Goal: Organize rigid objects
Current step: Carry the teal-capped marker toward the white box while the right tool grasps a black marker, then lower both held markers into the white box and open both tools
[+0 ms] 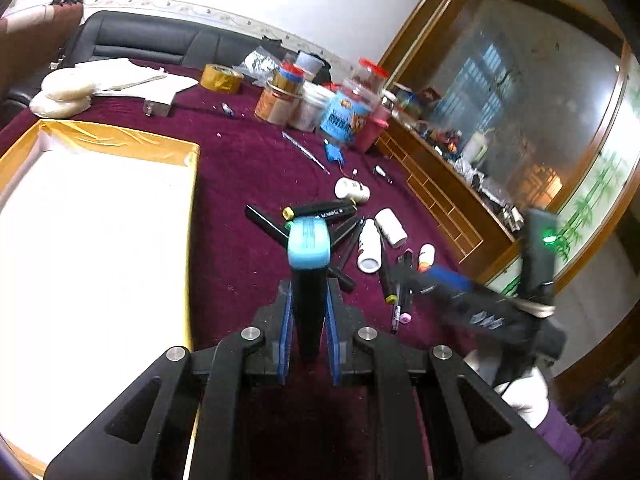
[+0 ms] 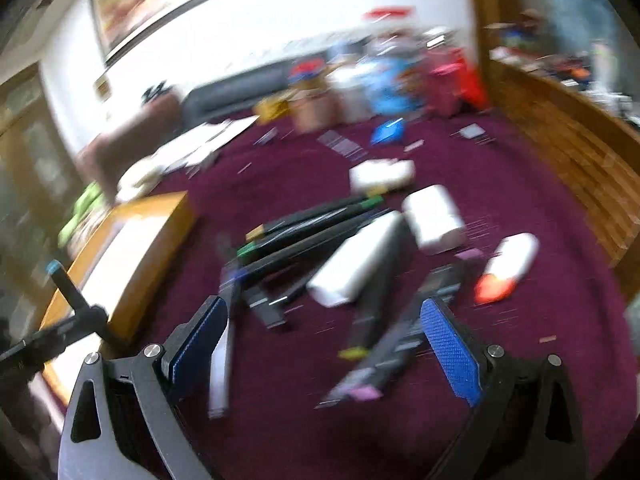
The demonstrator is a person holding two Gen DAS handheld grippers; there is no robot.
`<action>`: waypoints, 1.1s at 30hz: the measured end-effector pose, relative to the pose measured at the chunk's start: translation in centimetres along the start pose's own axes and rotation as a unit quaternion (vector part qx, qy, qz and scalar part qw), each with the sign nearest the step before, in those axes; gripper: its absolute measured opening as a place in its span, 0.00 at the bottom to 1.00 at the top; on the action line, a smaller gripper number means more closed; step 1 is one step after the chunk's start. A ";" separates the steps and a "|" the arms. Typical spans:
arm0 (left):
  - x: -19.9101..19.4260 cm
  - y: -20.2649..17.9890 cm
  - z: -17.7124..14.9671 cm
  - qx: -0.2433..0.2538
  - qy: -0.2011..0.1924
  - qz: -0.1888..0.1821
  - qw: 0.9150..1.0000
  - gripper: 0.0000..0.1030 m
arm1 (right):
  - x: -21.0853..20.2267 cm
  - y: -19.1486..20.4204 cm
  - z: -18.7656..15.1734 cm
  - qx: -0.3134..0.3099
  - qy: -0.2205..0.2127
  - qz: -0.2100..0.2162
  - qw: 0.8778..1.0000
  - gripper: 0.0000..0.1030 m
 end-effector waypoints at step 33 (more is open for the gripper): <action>-8.3 8.4 3.5 -0.085 -0.056 -0.009 0.995 0.12 | 3.3 11.2 0.3 -0.043 0.065 0.107 0.991 0.12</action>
Point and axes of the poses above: each gripper's, at about its wrist camera, not at the fingertips, and x roughly the way its jaws point, y to its left, z to its top, the point moved 6 cm from there along x, roughly the way its jaws point, and after that the axes turned 9 degrees about -y, right-handed, at the moved point
